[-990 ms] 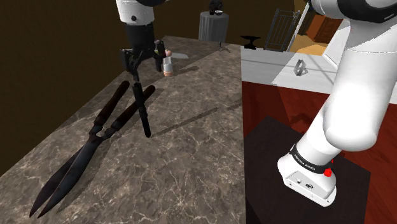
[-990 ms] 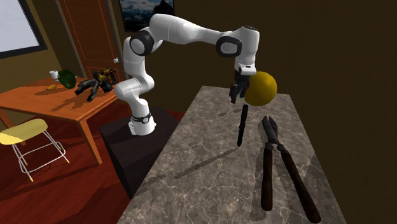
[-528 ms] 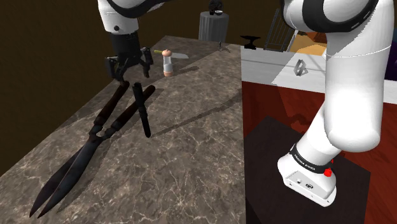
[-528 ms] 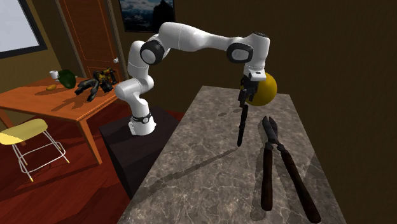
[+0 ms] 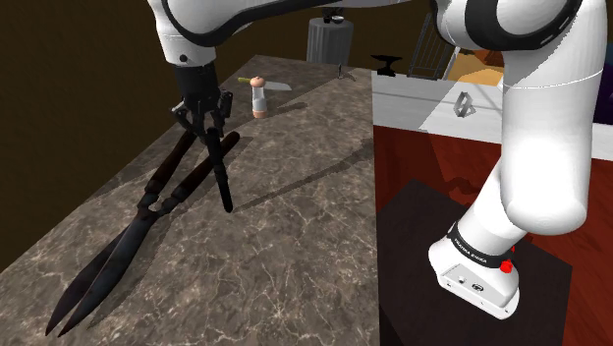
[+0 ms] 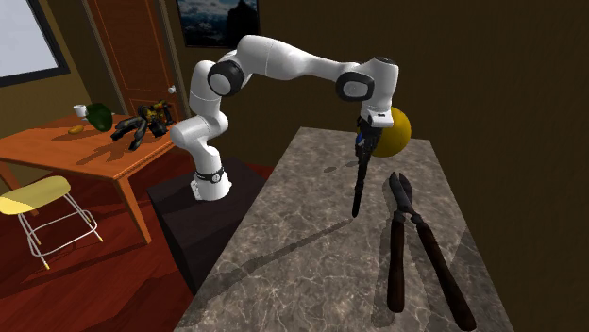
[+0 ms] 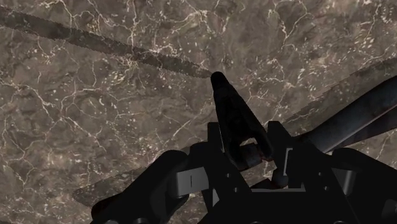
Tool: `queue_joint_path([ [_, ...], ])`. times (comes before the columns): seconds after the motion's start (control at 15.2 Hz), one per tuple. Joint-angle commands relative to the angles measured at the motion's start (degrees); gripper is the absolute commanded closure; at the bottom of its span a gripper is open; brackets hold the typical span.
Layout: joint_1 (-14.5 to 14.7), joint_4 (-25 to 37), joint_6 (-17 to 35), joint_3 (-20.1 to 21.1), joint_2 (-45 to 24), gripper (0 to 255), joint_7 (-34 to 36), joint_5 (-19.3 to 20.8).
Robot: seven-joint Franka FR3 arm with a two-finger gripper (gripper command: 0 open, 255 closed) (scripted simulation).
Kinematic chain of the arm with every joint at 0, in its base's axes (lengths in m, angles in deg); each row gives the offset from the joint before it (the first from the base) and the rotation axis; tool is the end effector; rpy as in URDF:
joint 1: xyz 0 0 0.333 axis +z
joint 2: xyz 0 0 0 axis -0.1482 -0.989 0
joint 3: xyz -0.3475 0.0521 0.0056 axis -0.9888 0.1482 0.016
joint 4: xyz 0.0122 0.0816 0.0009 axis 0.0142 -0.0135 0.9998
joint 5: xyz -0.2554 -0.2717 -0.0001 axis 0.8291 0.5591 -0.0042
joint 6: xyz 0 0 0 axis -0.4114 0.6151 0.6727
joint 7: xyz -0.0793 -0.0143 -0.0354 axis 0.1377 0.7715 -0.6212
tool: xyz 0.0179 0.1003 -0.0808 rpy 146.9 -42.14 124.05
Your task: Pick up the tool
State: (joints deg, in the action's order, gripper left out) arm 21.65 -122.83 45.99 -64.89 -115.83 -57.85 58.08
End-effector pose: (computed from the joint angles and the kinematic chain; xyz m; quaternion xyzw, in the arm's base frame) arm 0.5780 0.3560 0.4663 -0.9985 -0.0501 0.0228 0.0032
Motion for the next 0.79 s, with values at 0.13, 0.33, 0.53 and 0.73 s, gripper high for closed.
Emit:
queue_joint_path([
  [0.13, 0.0, 0.0, 0.0, 0.0, 0.0, 255, 0.0, 0.0],
  [0.33, 0.0, -0.1, 0.0, 0.0, 0.0, 255, 0.0, 0.0],
  [0.53, 0.1, 1.3, -1.4, 0.1, 0.1, 255, -0.1, -0.1],
  [0.73, 0.3, 3.5, -3.7, 0.1, 0.1, 255, -0.1, -0.1],
])
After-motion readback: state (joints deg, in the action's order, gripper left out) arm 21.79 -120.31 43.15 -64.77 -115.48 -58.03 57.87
